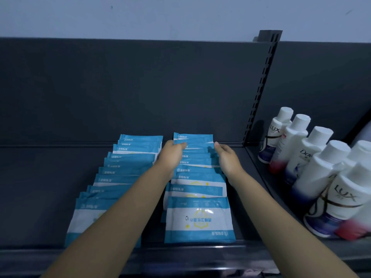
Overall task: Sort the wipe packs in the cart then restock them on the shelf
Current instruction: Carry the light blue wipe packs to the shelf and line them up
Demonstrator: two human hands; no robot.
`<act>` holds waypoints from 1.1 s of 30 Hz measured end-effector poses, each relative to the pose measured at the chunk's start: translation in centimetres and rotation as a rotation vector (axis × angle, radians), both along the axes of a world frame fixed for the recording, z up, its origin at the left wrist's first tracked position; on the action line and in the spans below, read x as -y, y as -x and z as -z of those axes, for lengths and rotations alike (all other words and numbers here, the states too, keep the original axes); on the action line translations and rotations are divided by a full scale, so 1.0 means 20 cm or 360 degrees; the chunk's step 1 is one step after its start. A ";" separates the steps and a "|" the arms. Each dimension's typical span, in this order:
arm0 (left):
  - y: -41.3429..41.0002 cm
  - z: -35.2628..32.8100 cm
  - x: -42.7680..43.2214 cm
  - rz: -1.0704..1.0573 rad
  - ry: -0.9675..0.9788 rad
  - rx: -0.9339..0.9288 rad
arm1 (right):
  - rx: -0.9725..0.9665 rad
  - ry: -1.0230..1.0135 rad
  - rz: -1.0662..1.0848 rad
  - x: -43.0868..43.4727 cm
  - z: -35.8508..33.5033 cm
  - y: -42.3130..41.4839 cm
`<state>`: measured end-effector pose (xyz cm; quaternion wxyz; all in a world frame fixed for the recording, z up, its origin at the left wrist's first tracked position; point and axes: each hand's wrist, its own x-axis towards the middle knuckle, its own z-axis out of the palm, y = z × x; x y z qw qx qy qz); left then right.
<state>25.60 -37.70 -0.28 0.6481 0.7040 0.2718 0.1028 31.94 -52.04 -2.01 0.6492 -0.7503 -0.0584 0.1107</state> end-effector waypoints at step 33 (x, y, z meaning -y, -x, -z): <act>0.47 0.12 0.15 0.0106 0.0007 0.0140 | 0.0017 0.0018 -0.0099 0.18 0.04 0.49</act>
